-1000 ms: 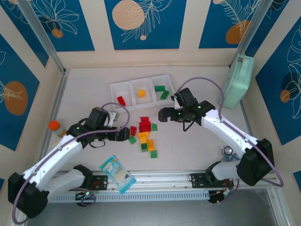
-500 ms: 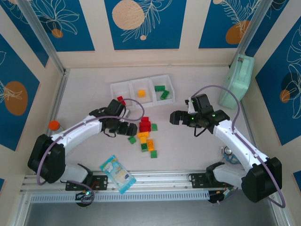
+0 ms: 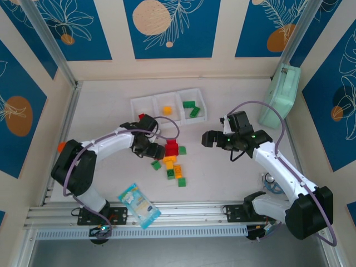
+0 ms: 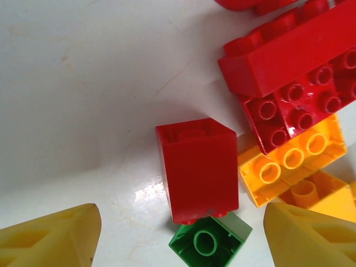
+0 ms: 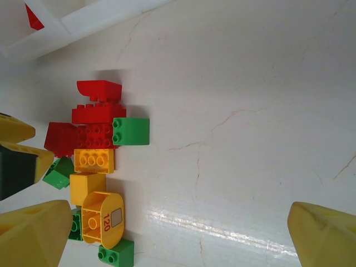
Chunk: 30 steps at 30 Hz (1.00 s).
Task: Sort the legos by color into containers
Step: Pick up the lego from the center of the table.
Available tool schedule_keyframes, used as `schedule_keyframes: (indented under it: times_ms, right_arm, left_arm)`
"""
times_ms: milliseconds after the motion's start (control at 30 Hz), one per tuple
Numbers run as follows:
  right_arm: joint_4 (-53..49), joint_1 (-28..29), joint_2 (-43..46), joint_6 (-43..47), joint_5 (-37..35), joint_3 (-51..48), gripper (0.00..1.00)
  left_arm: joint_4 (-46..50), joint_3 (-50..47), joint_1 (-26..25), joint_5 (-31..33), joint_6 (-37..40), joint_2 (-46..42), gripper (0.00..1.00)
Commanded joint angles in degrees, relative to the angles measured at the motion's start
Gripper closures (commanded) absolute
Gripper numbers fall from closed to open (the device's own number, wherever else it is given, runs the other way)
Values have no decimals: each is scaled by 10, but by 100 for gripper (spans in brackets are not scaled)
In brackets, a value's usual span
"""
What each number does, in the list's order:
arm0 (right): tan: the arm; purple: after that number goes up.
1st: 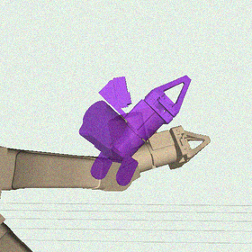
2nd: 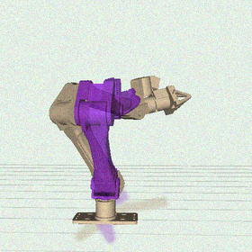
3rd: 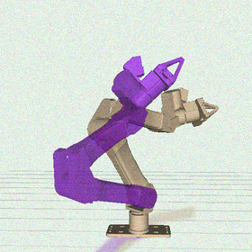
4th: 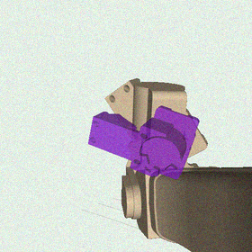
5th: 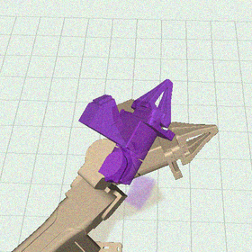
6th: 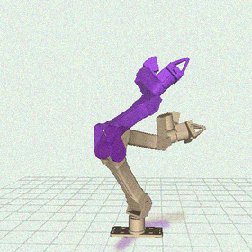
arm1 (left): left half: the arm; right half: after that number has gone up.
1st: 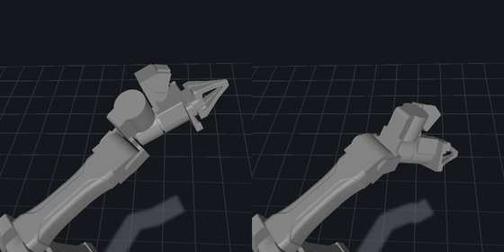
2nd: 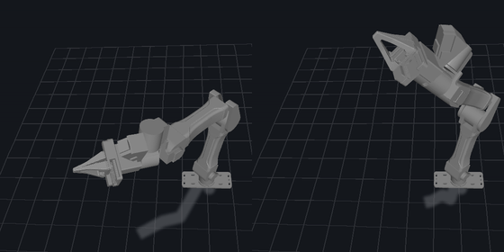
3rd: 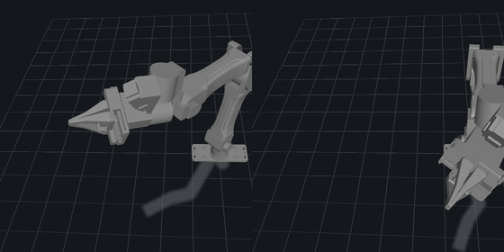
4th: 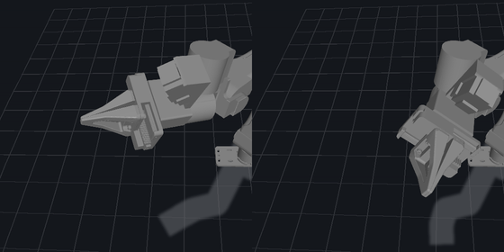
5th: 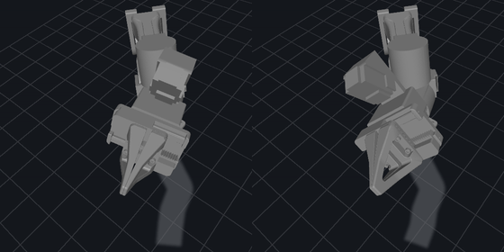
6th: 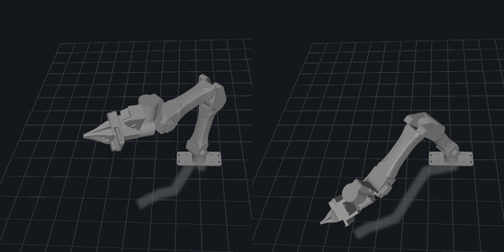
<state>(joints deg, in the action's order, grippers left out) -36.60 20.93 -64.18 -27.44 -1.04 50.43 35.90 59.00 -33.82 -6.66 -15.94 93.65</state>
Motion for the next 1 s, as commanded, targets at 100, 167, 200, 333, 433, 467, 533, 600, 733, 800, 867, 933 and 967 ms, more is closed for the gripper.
schedule_keyframes:
  times_ms: [100,167,200,333,433,467,533,600,733,800,867,933,967]
  right_arm:
    - [4,-6,0,2,9,-3,1]
    - [1,-7,-6,2,13,0,1]
    - [0,-7,-8,2,16,1,2]
    - [-1,-7,-7,2,13,0,2]
    - [3,-8,-6,-1,10,-2,2]
    - [3,-9,-7,-2,9,-2,2]
    - [3,-11,-11,-4,8,-2,3]
    - [3,-13,-15,-6,8,-1,3]
    - [6,-16,-17,-12,5,0,4]
    - [7,-18,-16,-13,5,1,4]
    - [6,-21,-16,-14,5,1,4]
    - [6,-23,-14,-14,6,1,4]
    - [6,-25,-12,-15,6,1,4]
  left_arm:
    - [8,30,-17,5,18,33,27]
    - [13,40,-20,10,18,48,29]
    - [16,44,-20,12,17,55,31]
    - [23,58,-20,18,18,82,36]
    - [23,62,-20,22,15,97,43]
    - [23,62,-20,28,14,97,45]
    - [11,55,-20,32,13,90,50]
    - [2,49,-20,35,11,81,53]
    - [0,46,-20,50,8,64,65]
    - [-3,44,-20,57,5,50,70]
    - [-5,41,-20,66,1,30,74]
    - [-3,44,-19,78,-1,9,76]
    - [-1,48,-17,88,-1,0,77]
